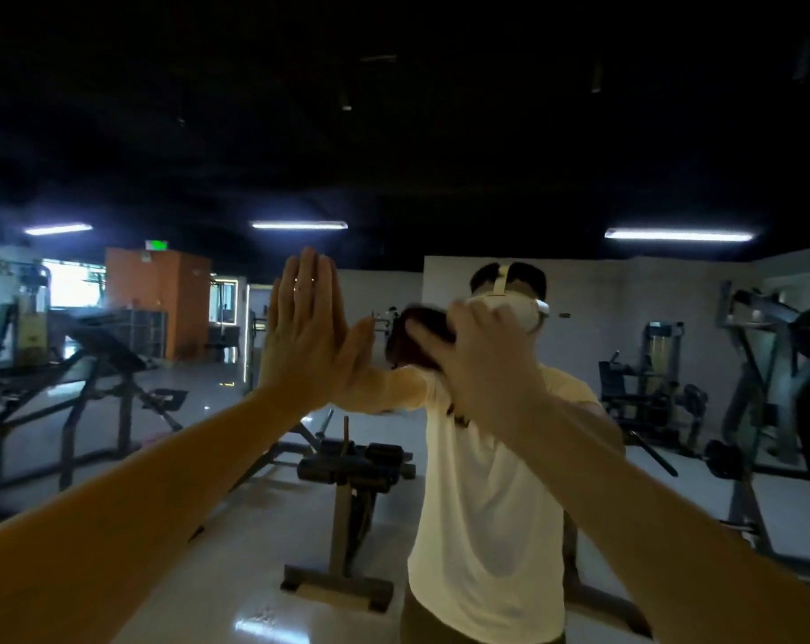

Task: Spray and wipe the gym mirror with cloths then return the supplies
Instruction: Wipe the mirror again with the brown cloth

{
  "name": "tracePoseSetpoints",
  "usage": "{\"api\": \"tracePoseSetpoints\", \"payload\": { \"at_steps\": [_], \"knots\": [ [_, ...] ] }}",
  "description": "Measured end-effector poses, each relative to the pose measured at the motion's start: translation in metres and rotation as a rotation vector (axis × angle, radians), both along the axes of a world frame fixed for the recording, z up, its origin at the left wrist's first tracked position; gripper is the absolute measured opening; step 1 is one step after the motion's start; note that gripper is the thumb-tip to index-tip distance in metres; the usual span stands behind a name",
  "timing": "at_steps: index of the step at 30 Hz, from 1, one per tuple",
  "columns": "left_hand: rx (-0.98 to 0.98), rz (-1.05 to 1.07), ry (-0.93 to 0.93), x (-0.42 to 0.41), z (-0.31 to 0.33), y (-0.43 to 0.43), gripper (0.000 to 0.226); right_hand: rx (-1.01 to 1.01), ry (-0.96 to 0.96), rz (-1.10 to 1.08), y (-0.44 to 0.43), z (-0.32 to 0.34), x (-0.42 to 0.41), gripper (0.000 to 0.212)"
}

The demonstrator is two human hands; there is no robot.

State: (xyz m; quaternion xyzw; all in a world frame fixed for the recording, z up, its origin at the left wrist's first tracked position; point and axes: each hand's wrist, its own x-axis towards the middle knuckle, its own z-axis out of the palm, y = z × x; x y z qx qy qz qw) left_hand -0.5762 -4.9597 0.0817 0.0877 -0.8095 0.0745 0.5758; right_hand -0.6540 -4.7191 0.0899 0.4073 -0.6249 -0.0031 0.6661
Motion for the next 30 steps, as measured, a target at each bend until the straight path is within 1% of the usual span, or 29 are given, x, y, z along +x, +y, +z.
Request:
{"api": "tracePoseSetpoints", "payload": {
  "at_steps": [2, 4, 6, 7, 8, 9, 10, 13, 15, 16, 17, 18, 20, 22, 23, 25, 26, 27, 29, 30],
  "knots": [
    [-0.030, 0.002, 0.031, -0.003, -0.001, -0.002, 0.093, -0.157, 0.019, -0.043, 0.001, 0.057, -0.001, 0.071],
    [-0.058, 0.000, 0.053, -0.002, -0.004, -0.006, 0.093, -0.314, -0.033, -0.093, 0.000, 0.108, -0.003, 0.064],
    [-0.086, 0.014, 0.043, 0.000, -0.004, -0.011, 0.094, -0.460, -0.078, -0.096, -0.009, 0.133, -0.001, 0.060],
    [-0.097, 0.029, 0.037, 0.001, -0.003, -0.013, 0.094, -0.497, -0.086, -0.082, -0.017, 0.132, 0.001, 0.060],
    [-0.104, 0.041, 0.030, 0.001, -0.003, -0.014, 0.094, -0.496, -0.097, -0.057, -0.026, 0.123, 0.004, 0.061],
    [-0.107, 0.050, 0.027, 0.002, -0.003, -0.015, 0.094, -0.452, -0.101, -0.022, -0.036, 0.108, 0.007, 0.063],
    [-0.107, 0.059, 0.024, 0.002, -0.004, -0.016, 0.094, -0.376, -0.097, 0.022, -0.044, 0.088, 0.009, 0.064],
    [-0.116, 0.066, -0.018, 0.009, -0.002, -0.017, 0.094, -0.053, -0.061, 0.147, -0.050, 0.024, 0.011, 0.069],
    [-0.165, 0.069, -0.049, 0.016, -0.001, -0.022, 0.093, 0.125, 0.014, 0.150, -0.039, 0.010, 0.010, 0.071],
    [-0.193, 0.075, -0.071, 0.021, 0.001, -0.025, 0.094, 0.188, 0.047, 0.128, -0.032, 0.019, 0.008, 0.072],
    [-0.218, 0.077, -0.097, 0.027, 0.003, -0.029, 0.095, 0.194, 0.068, 0.092, -0.026, 0.038, 0.008, 0.073],
    [-0.239, 0.072, -0.120, 0.032, 0.006, -0.032, 0.097, 0.120, 0.084, 0.051, -0.021, 0.064, 0.007, 0.071],
    [-0.247, 0.058, -0.141, 0.037, 0.010, -0.035, 0.101, -0.149, 0.070, -0.053, -0.012, 0.125, 0.003, 0.066],
    [-0.227, 0.034, -0.154, 0.038, 0.010, -0.035, 0.103, -0.353, -0.023, -0.121, -0.006, 0.168, 0.003, 0.064],
    [-0.220, 0.029, -0.150, 0.037, 0.011, -0.036, 0.104, -0.424, -0.063, -0.120, -0.009, 0.177, 0.004, 0.063],
    [-0.234, 0.025, -0.137, 0.038, 0.015, -0.040, 0.101, -0.503, -0.104, -0.067, -0.029, 0.168, 0.011, 0.061],
    [-0.258, 0.016, -0.134, 0.040, 0.018, -0.042, 0.097, -0.488, -0.122, -0.019, -0.042, 0.150, 0.016, 0.061],
    [-0.279, 0.010, -0.121, 0.042, 0.022, -0.043, 0.091, -0.425, -0.136, 0.034, -0.057, 0.128, 0.020, 0.061],
    [-0.283, 0.031, -0.060, 0.046, 0.031, -0.046, 0.079, -0.208, -0.120, 0.122, -0.076, 0.078, 0.025, 0.061],
    [-0.245, 0.047, -0.023, 0.048, 0.036, -0.047, 0.075, -0.088, -0.096, 0.147, -0.078, 0.056, 0.026, 0.060]
  ]
}}
